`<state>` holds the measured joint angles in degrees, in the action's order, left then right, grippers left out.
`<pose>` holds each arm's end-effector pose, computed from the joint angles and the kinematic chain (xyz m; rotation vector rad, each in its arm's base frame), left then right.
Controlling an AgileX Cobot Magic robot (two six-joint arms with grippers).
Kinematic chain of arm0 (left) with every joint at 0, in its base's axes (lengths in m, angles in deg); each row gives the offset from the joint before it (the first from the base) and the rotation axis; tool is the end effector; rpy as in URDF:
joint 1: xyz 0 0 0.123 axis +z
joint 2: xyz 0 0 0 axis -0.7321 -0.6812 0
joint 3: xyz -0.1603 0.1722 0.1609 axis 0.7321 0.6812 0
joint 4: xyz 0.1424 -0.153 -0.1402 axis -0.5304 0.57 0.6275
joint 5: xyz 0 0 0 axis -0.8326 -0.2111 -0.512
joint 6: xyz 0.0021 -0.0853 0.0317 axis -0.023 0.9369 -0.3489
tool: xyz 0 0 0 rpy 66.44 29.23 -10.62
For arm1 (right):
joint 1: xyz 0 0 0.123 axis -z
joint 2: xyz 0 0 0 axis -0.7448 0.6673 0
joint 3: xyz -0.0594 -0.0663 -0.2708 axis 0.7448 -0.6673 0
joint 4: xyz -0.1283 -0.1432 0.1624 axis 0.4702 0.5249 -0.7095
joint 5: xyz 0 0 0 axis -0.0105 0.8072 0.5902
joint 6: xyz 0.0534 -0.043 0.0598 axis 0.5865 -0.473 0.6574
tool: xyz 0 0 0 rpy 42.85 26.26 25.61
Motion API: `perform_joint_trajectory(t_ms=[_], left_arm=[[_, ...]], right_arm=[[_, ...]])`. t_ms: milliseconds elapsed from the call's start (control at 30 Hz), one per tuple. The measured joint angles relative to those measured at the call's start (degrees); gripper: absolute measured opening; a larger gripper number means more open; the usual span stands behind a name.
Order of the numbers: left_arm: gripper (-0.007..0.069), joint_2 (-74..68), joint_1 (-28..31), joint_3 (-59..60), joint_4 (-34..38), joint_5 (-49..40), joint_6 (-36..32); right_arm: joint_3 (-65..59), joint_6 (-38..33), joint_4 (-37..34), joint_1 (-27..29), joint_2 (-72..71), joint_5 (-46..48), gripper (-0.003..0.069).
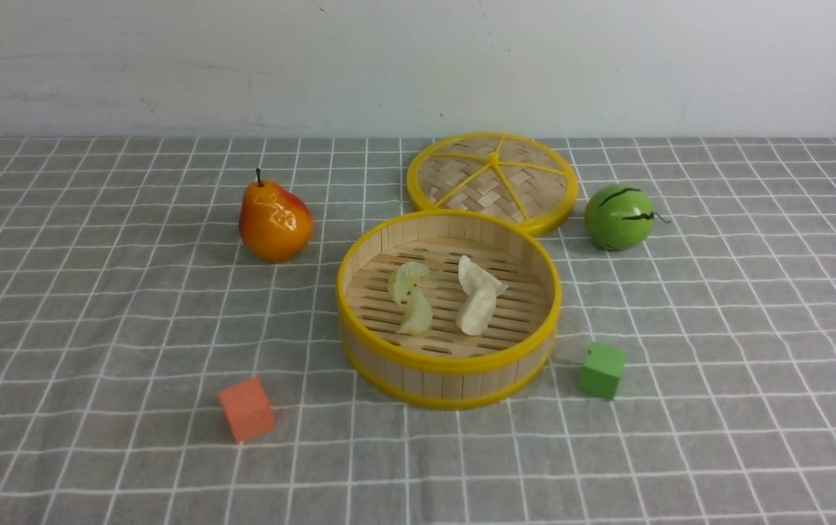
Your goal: Put the dumplings into the steamer on the table with the grey tablecloth.
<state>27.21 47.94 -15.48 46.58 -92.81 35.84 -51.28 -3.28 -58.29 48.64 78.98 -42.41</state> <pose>0.0524 -0.0025 0.1690 -0.2438 1.8742 -0.2073 0.0524 0.0004 0.1737 0.0103 1.8674 0.0087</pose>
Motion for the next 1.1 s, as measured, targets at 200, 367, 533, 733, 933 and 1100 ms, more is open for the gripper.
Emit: perform_joint_trajectory(t_ms=[200,367,533,733,933,1100], left_arm=[[-0.0014,0.00,0.00,0.00,1.98,-0.70,-6.38],[-0.0014,0.00,0.00,0.00,2.03,-0.70,-6.86],[-0.0014,0.00,0.00,0.00,2.03,-0.74,-6.85],[-0.0014,0.00,0.00,0.00,2.03,-0.74,-6.85],[-0.0014,0.00,0.00,0.00,2.05,-0.74,-6.85],[-0.0014,0.00,0.00,0.00,2.05,-0.74,-6.85]], right_arm=[[0.00,0.00,0.00,0.00,0.00,0.00,0.0107],[0.00,0.00,0.00,0.00,0.00,0.00,0.0115],[0.00,0.00,0.00,0.00,0.00,0.00,0.0120],[0.00,0.00,0.00,0.00,0.00,0.00,0.0129],[0.00,0.00,0.00,0.00,0.00,0.00,0.0131],[0.00,0.00,0.00,0.00,0.00,0.00,0.0135]])
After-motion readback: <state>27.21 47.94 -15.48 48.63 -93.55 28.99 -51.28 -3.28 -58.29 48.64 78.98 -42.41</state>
